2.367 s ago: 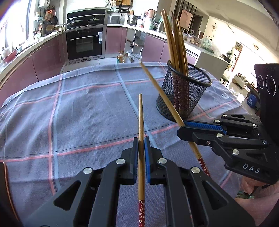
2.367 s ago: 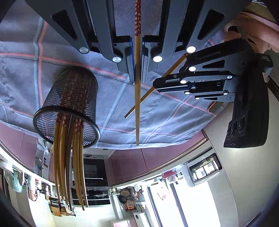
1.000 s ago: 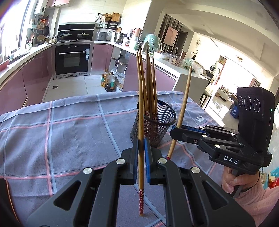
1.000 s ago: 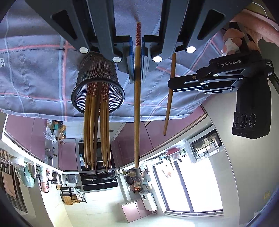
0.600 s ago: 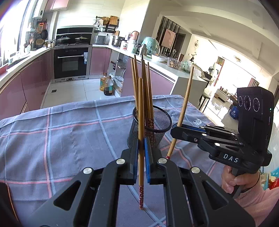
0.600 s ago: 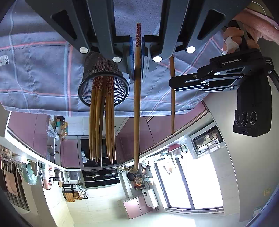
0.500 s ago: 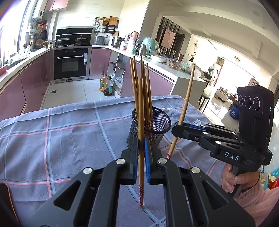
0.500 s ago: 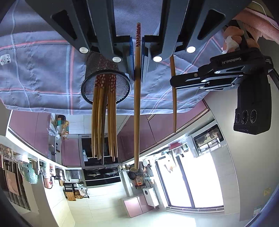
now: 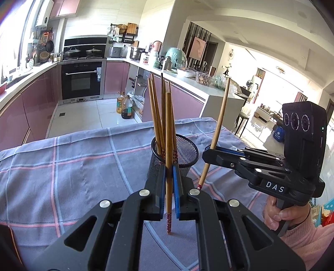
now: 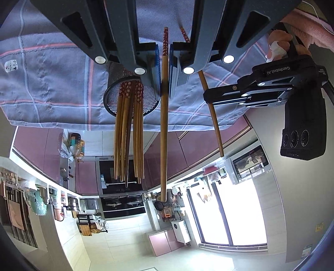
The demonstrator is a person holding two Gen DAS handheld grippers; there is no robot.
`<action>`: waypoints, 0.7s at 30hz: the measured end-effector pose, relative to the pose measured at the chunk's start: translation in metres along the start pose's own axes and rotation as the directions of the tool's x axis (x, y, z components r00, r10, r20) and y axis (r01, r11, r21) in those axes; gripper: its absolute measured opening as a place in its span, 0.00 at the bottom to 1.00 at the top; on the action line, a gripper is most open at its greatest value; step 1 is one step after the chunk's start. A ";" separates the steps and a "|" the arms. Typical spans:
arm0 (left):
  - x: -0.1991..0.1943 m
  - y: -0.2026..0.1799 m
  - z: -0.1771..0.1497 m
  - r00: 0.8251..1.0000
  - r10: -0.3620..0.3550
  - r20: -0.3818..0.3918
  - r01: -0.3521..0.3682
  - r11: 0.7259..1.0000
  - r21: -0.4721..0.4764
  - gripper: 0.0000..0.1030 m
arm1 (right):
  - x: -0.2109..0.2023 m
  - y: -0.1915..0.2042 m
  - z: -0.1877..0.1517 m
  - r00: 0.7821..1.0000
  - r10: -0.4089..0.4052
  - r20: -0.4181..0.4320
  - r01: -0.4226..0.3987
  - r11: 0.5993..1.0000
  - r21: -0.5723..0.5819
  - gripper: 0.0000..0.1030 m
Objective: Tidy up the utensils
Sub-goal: 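Carry the left gripper's chopstick over the mesh cup while the right gripper carries its own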
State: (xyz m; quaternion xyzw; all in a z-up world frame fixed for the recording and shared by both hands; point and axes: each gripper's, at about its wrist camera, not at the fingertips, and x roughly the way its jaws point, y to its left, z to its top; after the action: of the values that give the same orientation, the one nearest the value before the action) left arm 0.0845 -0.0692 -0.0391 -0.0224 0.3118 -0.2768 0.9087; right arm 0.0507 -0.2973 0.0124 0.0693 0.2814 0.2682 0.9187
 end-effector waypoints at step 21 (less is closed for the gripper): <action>0.003 -0.007 0.008 1.000 -0.011 0.010 0.011 1.000 0.023 0.07 | -0.002 -0.001 0.005 1.000 -0.008 0.019 0.008 1.000 -0.006 0.06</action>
State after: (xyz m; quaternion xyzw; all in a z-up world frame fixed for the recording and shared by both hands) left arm 0.0879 -0.0781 -0.0326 -0.0148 0.3038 -0.2851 0.9090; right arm 0.0523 -0.2992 0.0174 0.0677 0.2722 0.2649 0.9226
